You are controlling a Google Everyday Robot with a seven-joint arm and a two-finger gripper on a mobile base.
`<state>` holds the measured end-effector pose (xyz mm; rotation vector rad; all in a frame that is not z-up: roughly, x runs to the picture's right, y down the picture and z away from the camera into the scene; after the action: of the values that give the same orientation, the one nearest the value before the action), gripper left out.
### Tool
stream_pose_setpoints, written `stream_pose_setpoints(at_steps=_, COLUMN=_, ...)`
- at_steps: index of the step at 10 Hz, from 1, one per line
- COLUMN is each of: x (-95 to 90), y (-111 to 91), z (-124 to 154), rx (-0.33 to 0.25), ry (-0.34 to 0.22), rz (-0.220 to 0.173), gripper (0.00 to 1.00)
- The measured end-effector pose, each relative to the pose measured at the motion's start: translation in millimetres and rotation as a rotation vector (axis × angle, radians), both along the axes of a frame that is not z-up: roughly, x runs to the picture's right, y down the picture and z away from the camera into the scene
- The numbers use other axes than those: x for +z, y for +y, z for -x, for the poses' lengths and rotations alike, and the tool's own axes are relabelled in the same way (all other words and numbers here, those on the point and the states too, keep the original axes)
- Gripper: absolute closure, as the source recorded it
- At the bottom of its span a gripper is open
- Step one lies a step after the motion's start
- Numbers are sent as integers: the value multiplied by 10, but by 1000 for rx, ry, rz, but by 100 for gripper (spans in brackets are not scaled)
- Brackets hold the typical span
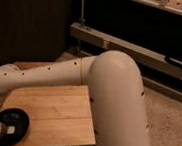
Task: Place the bottle in the ceramic bowl
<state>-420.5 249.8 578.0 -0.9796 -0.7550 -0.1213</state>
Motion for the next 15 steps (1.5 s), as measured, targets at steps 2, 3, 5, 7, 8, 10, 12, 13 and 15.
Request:
stream_pose_setpoints(at_steps=2, x=89, y=89, z=8, rx=23, ry=-6, rz=11, gripper=100)
stream_pose_setpoints(at_steps=3, x=102, y=73, z=50, rx=28, ry=-9, rz=12, gripper=100)
stream_pose_setpoints(at_steps=5, x=190, y=62, z=116, rx=34, ry=-5, rz=16, gripper=95)
stream_pose_setpoints(at_steps=7, x=351, y=80, z=196, rx=15, ry=16, rz=17, gripper=76)
stream_pose_setpoints(at_steps=8, x=418, y=112, z=250, rx=-4, ry=32, rz=16, gripper=66)
stream_pose_setpoints(at_steps=10, x=568, y=141, z=239, rx=-20, ry=75, rz=15, gripper=44)
stream_pose_setpoints(at_steps=12, x=660, y=141, z=183, rx=-20, ry=102, rz=18, gripper=26)
stream_pose_setpoints(at_steps=13, x=733, y=137, z=100, rx=-10, ry=125, rz=24, gripper=20)
stream_pose_setpoints(at_steps=15, x=862, y=139, z=-35, rx=12, ry=159, rz=38, gripper=20)
